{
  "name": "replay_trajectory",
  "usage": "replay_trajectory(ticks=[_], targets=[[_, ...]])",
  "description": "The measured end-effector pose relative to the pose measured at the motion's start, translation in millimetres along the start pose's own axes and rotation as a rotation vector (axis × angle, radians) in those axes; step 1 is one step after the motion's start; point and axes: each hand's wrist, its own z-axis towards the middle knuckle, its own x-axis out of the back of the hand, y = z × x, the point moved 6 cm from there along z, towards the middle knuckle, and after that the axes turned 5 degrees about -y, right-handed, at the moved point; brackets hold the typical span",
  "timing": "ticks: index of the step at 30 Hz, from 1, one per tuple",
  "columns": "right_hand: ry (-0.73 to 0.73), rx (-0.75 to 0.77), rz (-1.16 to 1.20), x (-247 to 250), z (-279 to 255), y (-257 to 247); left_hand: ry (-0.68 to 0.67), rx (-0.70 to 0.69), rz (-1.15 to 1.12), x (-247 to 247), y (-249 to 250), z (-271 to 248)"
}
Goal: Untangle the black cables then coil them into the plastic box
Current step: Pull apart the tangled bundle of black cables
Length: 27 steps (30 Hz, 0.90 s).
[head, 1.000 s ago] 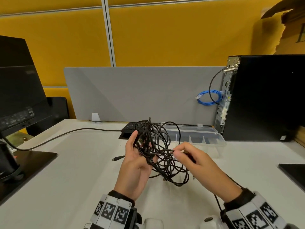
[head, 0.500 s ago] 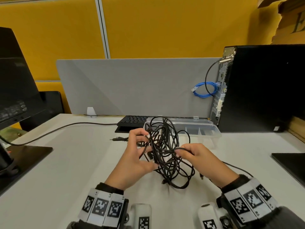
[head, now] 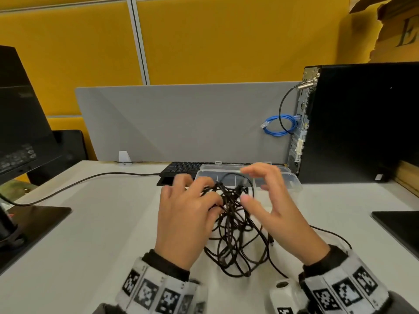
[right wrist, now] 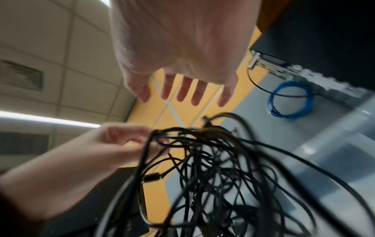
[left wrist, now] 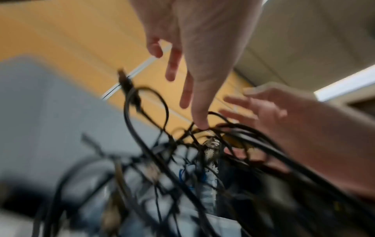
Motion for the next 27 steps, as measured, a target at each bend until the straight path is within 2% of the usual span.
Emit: replay_trajectory(ticks=[1, 3, 6, 7, 10, 12, 14, 16, 17, 19, 21, 24, 25, 27], targets=[[-0.04, 0.049, -0.049, -4.9, -0.3, -6.0, -0.043, -0.07, 0.047, 2.1, 9.3, 5.2], [-0.127, 0.009, -0.099, -14.4, -0.9, -2.4, -0.192, -0.163, -0.054, 6.1, 18.6, 17.2], [-0.188, -0.037, -0.197, -13.6, 0.7, 14.5, -0.439, -0.125, -0.5, 9.5, 14.9, 33.0], [-0.191, -0.036, -0.217, -10.5, 1.1, 18.9, -0.43, -0.075, -0.705, 14.6, 12.7, 39.0], [-0.201, -0.054, -0.26, 3.3, 1.5, 35.8, -0.186, 0.241, -1.332, 23.1, -18.8, 52.7], [-0.225, -0.087, -0.334, 13.7, 2.8, 48.9, -0.006, 0.481, -1.518, 21.5, -51.8, 50.3], [-0.209, -0.145, -0.357, 25.7, 3.7, 58.5, 0.09, 0.712, -1.433, 16.2, -84.5, 42.7], [-0.162, -0.196, -0.308, 32.4, 3.3, 60.8, 0.072, 0.772, -1.061, 15.3, -104.1, 37.9], [-0.145, -0.2, -0.29, 31.5, 2.8, 59.7, 0.031, 0.722, -0.83, 18.8, -103.4, 38.6], [-0.156, -0.176, -0.309, 23.2, 2.0, 53.9, -0.047, 0.462, -0.471, 27.2, -75.4, 43.2], [-0.185, -0.127, -0.364, 13.5, 0.9, 45.8, -0.193, 0.176, -0.309, 24.1, -25.1, 44.5], [-0.172, -0.042, -0.372, 9.9, 1.0, 26.8, -0.467, -0.032, -0.21, 0.0, 33.3, 33.8], [-0.171, -0.022, -0.331, 10.8, 1.0, 21.3, -0.468, -0.053, -0.261, -2.6, 39.2, 33.9], [-0.181, -0.036, -0.222, 16.7, 1.8, 17.1, -0.363, -0.014, -0.416, 2.7, 26.3, 40.8]])
